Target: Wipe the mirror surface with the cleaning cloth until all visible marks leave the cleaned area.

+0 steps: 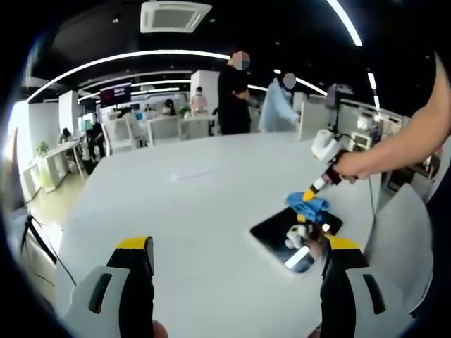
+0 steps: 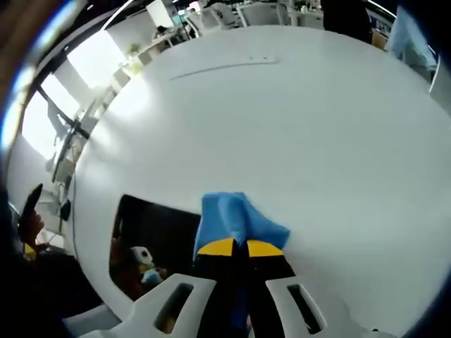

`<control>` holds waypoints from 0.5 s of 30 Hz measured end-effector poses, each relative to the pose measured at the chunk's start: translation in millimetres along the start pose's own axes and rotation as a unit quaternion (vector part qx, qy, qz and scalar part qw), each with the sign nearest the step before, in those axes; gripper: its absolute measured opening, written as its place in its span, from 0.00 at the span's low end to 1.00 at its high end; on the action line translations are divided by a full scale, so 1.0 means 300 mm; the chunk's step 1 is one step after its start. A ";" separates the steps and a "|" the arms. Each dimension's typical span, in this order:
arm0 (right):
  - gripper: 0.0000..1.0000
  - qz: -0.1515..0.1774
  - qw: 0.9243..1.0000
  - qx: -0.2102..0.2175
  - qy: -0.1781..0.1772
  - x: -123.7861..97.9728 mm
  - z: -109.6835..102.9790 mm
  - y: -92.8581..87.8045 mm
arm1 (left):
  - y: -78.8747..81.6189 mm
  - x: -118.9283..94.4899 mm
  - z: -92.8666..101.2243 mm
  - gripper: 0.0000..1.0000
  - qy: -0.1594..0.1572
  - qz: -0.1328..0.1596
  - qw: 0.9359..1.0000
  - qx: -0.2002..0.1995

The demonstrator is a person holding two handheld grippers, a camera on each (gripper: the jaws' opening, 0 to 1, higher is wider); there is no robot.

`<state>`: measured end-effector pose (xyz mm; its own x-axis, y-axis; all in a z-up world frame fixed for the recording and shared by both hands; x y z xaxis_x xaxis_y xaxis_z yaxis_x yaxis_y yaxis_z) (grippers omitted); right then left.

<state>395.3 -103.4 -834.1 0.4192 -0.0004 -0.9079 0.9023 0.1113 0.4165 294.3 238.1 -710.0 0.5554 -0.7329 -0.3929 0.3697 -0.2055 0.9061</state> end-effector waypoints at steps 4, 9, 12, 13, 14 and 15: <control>0.00 -0.005 1.000 0.001 0.000 -0.003 0.001 0.002 | 0.009 -0.005 -0.008 1.00 0.003 0.005 1.000 0.000; 0.00 0.009 1.000 -0.030 -0.001 0.001 0.002 0.003 | 0.005 -0.005 -0.012 1.00 0.002 0.004 1.000 0.000; 0.00 -0.004 1.000 -0.005 -0.005 0.002 -0.002 0.004 | -0.008 -0.001 -0.010 1.00 -0.002 -0.002 1.000 -0.006; 0.00 -0.003 1.000 -0.007 -0.004 0.002 0.000 0.006 | -0.006 0.002 -0.007 1.00 -0.003 -0.002 1.000 -0.006; 0.00 -0.004 1.000 -0.005 -0.003 0.001 0.000 0.007 | -0.004 0.003 -0.005 1.00 -0.004 -0.002 1.000 -0.005; 0.00 -0.007 1.000 0.000 -0.002 0.000 0.001 0.007 | 0.006 0.007 0.001 1.00 -0.007 0.001 1.000 -0.001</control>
Point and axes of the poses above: the point that each gripper's makers call its tool centre point, and the gripper's own axes: x roughly forward along the fingers, z roughly to its right, y roughly out of its top, the point moved 4 cm from there along -x, roughly backward along the fingers, and after that the axes turned 15 degrees about -y, right-handed, at the moved point
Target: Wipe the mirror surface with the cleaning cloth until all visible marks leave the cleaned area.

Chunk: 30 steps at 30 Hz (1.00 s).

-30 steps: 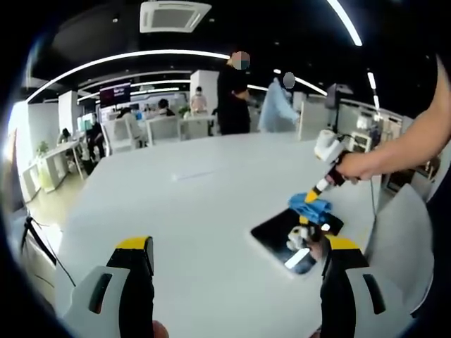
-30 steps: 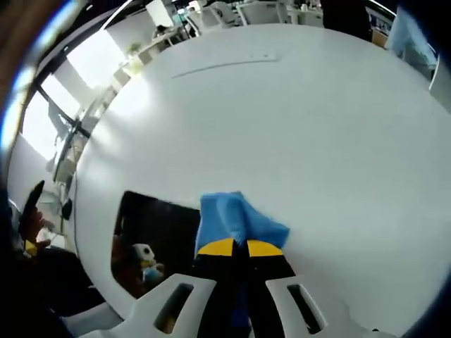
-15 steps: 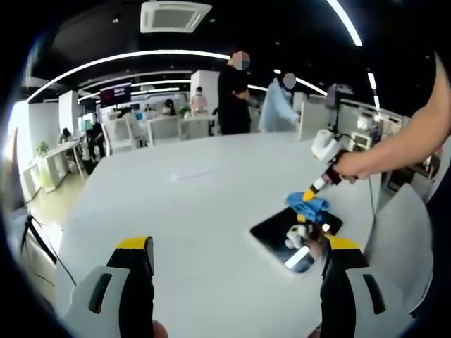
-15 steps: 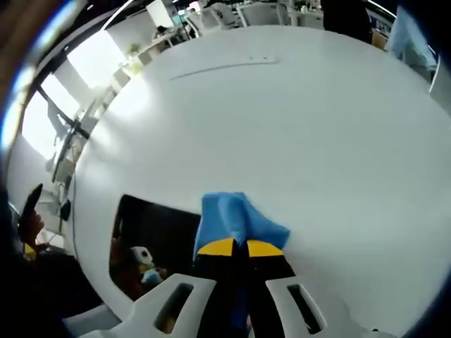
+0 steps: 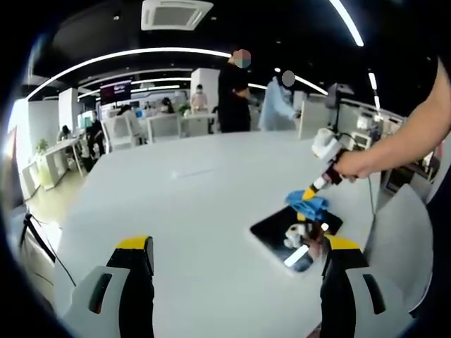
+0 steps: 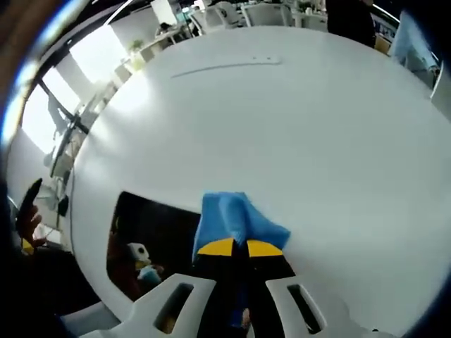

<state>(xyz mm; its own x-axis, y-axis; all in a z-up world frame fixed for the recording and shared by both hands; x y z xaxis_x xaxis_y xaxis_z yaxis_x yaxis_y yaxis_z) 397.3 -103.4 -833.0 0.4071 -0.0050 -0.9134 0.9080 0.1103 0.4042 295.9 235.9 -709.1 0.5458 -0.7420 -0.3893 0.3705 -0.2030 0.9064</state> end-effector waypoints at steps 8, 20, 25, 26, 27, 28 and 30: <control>0.00 0.020 0.999 0.024 0.008 -0.100 0.045 0.036 | 0.015 -0.002 -0.014 1.00 -0.010 -0.006 1.000 0.010; 0.00 0.020 0.997 0.070 0.007 -0.186 0.212 -0.006 | 0.004 0.021 -0.016 1.00 -0.013 0.004 1.000 0.011; 0.00 0.004 0.997 0.074 -0.002 -0.138 0.250 -0.058 | -0.002 0.024 -0.004 1.00 -0.012 0.004 1.000 0.004; 0.00 0.000 0.997 0.074 -0.007 -0.127 0.257 -0.069 | -0.001 0.023 -0.002 1.00 -0.011 0.004 1.000 0.003; 0.00 -0.002 0.997 0.074 -0.007 -0.121 0.261 -0.075 | 0.000 0.022 -0.002 1.00 -0.010 0.004 1.000 0.003; 0.00 -0.005 0.997 0.075 -0.008 -0.112 0.264 -0.085 | -0.001 0.020 -0.003 1.00 -0.008 0.003 1.000 0.001; 0.00 -0.009 0.997 0.070 -0.011 -0.099 0.268 -0.098 | -0.001 0.019 -0.004 1.00 -0.004 0.003 1.000 0.000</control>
Point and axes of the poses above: the point that each gripper's makers call its tool centre point, and the gripper's own axes: x roughly forward along the fingers, z roughly to its right, y roughly out of its top, the point moved 4 cm from there along -x, roughly backward along the fingers, and after that the axes turned 15 degrees about -y, right-handed, at the moved point
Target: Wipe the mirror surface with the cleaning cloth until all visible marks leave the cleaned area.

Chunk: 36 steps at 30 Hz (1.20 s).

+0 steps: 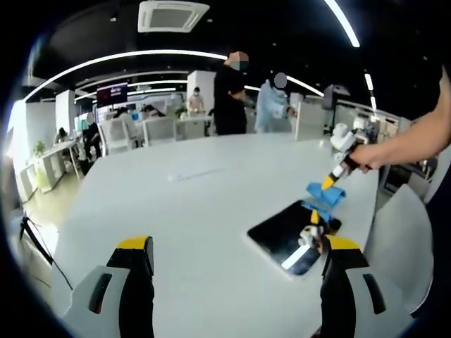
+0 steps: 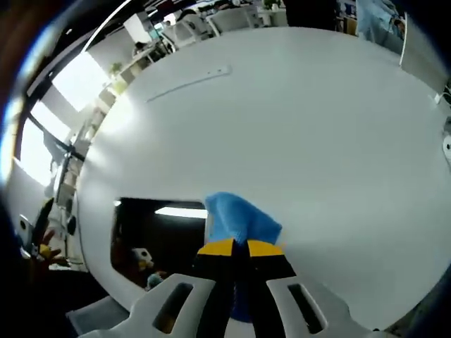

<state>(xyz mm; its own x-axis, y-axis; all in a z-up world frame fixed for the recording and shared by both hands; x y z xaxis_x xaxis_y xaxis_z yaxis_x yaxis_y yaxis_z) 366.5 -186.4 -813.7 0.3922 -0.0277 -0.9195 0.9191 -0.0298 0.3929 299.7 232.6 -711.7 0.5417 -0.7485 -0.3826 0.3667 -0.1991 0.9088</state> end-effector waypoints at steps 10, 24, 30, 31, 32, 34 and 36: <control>0.00 -0.017 1.000 -0.012 -0.014 0.074 0.031 -0.081 | -0.003 0.000 0.034 1.00 0.008 -0.001 1.000 -0.006; 0.27 0.080 0.994 -0.065 0.028 -0.038 0.010 0.001 | 0.013 0.004 0.051 1.00 0.013 0.003 1.000 -0.011; 0.61 0.152 0.981 -0.087 0.085 -0.174 0.004 0.051 | 0.029 0.032 0.077 1.00 0.013 0.012 1.000 -0.015; 0.66 0.190 0.972 -0.104 0.089 -0.206 0.004 0.073 | 0.038 0.032 0.084 1.00 0.017 0.018 1.000 -0.015; 0.70 0.208 0.968 -0.114 0.084 -0.225 0.010 0.085 | 0.043 0.033 0.090 1.00 0.018 0.022 0.999 -0.015; 0.79 0.252 0.954 -0.134 0.092 -0.268 0.011 0.110 | 0.047 0.037 0.108 1.00 0.023 0.022 0.999 -0.017; 0.85 0.268 0.946 -0.152 0.104 -0.287 0.016 0.109 | 0.048 0.039 0.129 1.00 0.031 0.018 0.999 -0.019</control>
Point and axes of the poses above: the point that each gripper's makers call its tool centre point, and the gripper's own axes: x roughly forward along the fingers, z roughly to its right, y roughly out of its top, the point moved 4 cm from there along -x, roughly backward along the fingers, and after that the axes turned 15 degrees about -y, right-handed, at the moved point
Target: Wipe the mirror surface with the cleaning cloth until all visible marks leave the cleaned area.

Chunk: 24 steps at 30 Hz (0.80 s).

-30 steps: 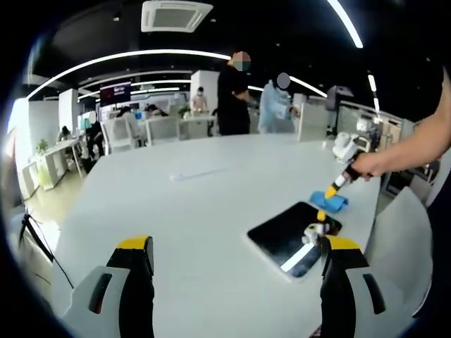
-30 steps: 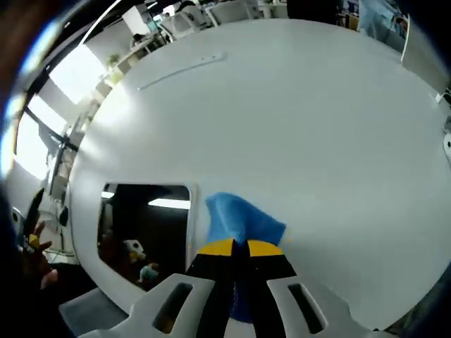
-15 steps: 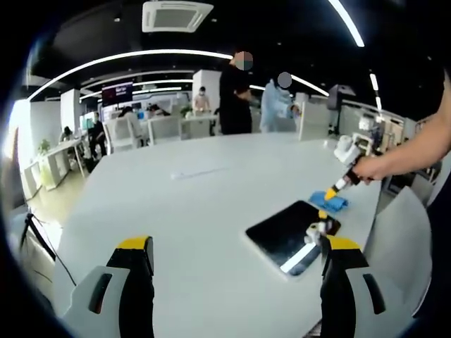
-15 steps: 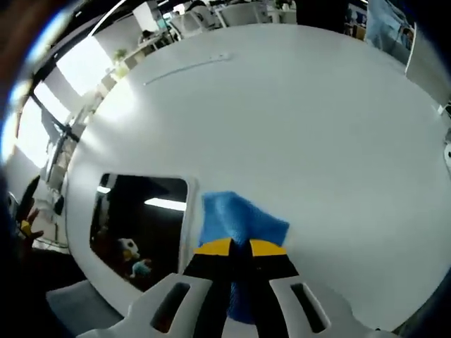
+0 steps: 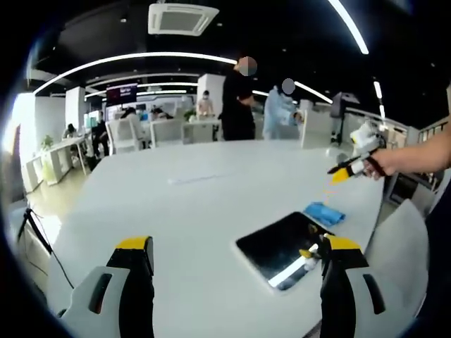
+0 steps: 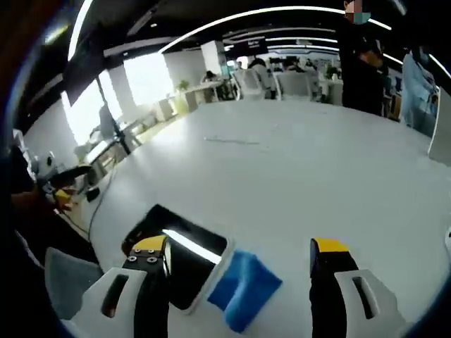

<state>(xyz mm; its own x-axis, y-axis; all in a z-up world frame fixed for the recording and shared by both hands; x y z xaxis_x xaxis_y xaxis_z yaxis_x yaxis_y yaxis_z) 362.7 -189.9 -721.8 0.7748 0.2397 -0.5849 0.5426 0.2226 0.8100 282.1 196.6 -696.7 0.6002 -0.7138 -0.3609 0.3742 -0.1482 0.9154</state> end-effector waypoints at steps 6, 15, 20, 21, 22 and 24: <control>0.99 0.009 1.000 0.001 0.009 -0.059 0.009 -0.084 | 0.034 0.003 0.035 1.00 0.010 0.021 1.000 -0.008; 1.00 0.022 1.000 0.004 -0.002 -0.106 0.005 -0.173 | -0.024 -0.024 -0.025 1.00 0.001 0.005 1.000 -0.005; 1.00 0.027 0.999 0.009 -0.033 -0.117 0.017 -0.192 | -0.061 -0.045 -0.047 1.00 -0.014 0.007 1.000 -0.017; 1.00 0.033 0.999 0.011 -0.039 -0.122 0.022 -0.188 | -0.068 -0.045 -0.047 1.00 -0.021 0.003 1.000 -0.020; 1.00 0.029 0.999 0.017 -0.043 -0.126 0.021 -0.188 | -0.081 -0.041 -0.046 1.00 -0.033 -0.009 0.999 -0.018; 1.00 0.035 0.998 0.016 -0.044 -0.117 0.022 -0.184 | -0.078 -0.039 -0.053 1.00 -0.040 -0.011 0.999 -0.004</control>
<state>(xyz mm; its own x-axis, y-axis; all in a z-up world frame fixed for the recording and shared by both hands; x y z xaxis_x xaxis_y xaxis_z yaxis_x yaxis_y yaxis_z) 307.6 -216.7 -745.7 0.8358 0.1697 -0.5221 0.4951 0.1781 0.8504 277.5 219.3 -716.9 0.5327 -0.7635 -0.3651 0.3930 -0.1589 0.9057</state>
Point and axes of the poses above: the point that each gripper's makers call its tool centre point, and the gripper's own axes: x roughly forward along the fingers, z roughly to its right, y roughly out of its top, the point moved 4 cm from there along -x, roughly backward along the fingers, and after that the axes turned 15 degrees about -y, right-handed, at the moved point
